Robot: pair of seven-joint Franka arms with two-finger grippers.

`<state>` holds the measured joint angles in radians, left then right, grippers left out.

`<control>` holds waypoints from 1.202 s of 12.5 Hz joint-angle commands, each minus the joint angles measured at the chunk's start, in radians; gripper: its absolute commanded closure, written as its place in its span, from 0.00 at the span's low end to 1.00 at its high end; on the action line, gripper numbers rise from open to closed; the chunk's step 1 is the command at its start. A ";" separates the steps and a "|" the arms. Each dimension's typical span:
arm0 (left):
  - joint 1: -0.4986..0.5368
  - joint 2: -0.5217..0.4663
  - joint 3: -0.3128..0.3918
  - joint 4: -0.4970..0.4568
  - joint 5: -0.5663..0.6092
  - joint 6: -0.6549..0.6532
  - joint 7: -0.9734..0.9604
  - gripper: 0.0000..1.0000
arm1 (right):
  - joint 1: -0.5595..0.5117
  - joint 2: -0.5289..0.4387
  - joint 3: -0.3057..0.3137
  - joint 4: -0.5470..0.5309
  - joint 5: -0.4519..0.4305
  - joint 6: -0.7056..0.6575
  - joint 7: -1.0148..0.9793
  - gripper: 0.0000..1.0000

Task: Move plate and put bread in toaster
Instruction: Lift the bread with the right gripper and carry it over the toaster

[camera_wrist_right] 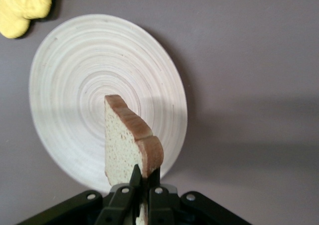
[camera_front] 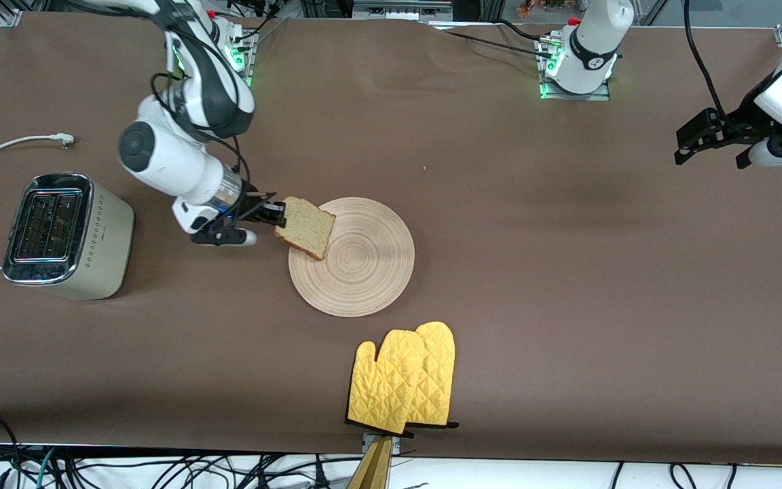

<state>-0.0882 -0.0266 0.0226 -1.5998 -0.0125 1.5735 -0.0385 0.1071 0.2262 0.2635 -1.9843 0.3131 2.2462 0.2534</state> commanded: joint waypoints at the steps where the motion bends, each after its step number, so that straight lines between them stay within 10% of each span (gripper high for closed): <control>1: 0.004 0.051 -0.001 0.081 -0.018 -0.052 -0.012 0.00 | -0.006 -0.010 -0.078 0.164 -0.157 -0.233 -0.019 1.00; 9: 0.004 0.051 0.000 0.083 -0.015 -0.066 -0.012 0.00 | -0.017 0.004 -0.351 0.465 -0.429 -0.638 -0.348 1.00; 15: 0.004 0.051 -0.001 0.083 -0.017 -0.066 -0.012 0.00 | -0.030 0.027 -0.464 0.507 -0.627 -0.662 -0.551 1.00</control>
<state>-0.0874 0.0110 0.0234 -1.5497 -0.0125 1.5314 -0.0399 0.0698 0.2207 -0.2001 -1.5091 -0.2548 1.6093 -0.2892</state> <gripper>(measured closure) 0.000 0.925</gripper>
